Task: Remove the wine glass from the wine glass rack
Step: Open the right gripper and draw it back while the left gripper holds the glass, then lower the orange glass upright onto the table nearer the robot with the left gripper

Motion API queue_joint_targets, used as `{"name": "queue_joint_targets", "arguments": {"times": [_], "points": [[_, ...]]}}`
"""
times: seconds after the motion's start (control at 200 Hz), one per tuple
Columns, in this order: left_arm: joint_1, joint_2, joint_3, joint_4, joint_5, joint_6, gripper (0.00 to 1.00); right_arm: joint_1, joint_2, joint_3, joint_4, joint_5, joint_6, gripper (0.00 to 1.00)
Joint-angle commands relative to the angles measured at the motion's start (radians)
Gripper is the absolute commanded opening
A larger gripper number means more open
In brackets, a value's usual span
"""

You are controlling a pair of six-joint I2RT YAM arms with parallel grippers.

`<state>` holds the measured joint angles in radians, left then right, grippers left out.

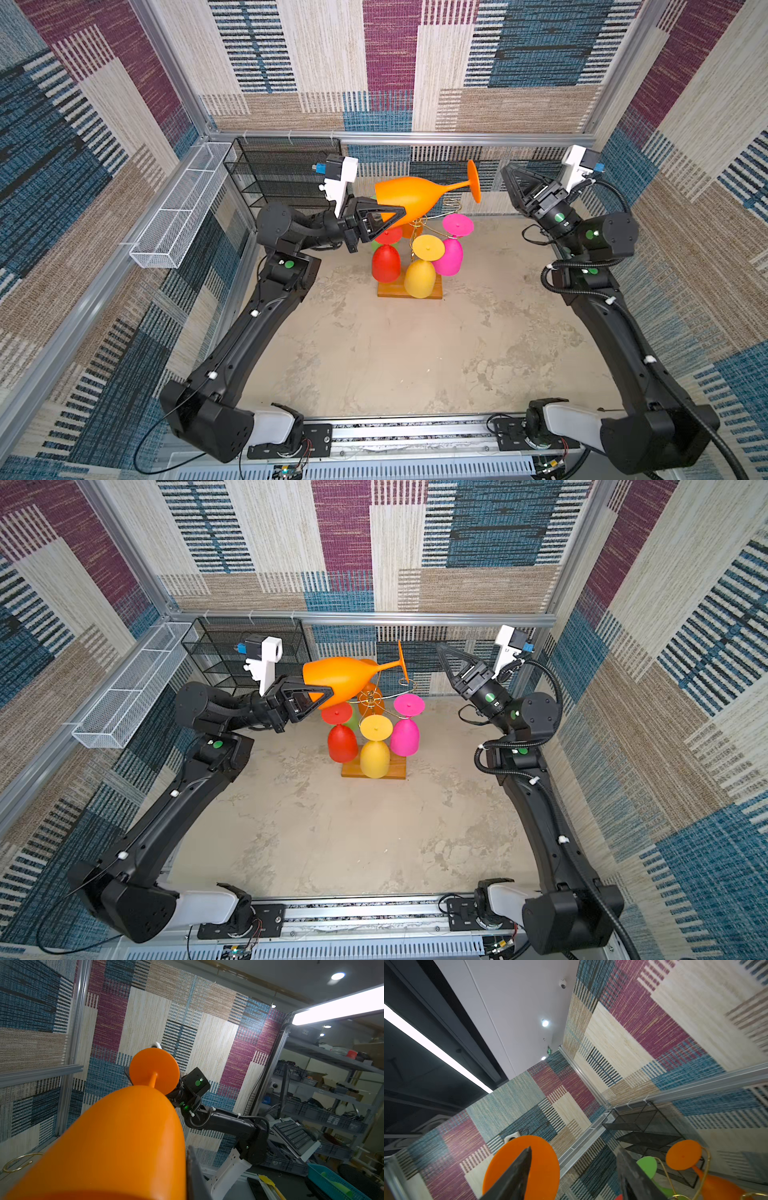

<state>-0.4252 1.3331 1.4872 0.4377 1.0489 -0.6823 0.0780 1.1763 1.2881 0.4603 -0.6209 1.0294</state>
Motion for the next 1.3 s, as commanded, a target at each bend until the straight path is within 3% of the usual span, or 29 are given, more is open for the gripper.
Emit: {"name": "queue_joint_targets", "arguments": {"times": [0.0, 0.13, 0.295, 0.521, 0.681, 0.926, 1.297], "points": [[-0.029, -0.026, 0.068, -0.549, -0.081, 0.422, 0.00, 0.000, -0.050, 0.025, -0.396, 0.228, -0.353, 0.70], [-0.097, -0.046, 0.151, -0.855, -0.156, 0.634, 0.00, -0.001, -0.107, 0.008, -0.493, 0.381, -0.446, 0.73], [-0.248, -0.020, 0.269, -1.245, -0.398, 0.877, 0.00, -0.007, -0.126, -0.020, -0.546, 0.482, -0.486, 0.75], [-0.447, 0.071, 0.340, -1.572, -0.790, 0.994, 0.00, -0.012, -0.097, -0.033, -0.555, 0.484, -0.494, 0.76], [-0.548, 0.163, 0.348, -1.677, -0.960, 0.996, 0.00, -0.017, -0.068, -0.030, -0.557, 0.473, -0.497, 0.76], [-0.611, 0.372, 0.347, -1.765, -1.070, 0.989, 0.00, -0.020, -0.028, -0.026, -0.567, 0.443, -0.495, 0.76], [-0.633, 0.563, 0.358, -1.770, -1.087, 0.978, 0.00, -0.031, -0.014, -0.022, -0.595, 0.458, -0.528, 0.77]]}}
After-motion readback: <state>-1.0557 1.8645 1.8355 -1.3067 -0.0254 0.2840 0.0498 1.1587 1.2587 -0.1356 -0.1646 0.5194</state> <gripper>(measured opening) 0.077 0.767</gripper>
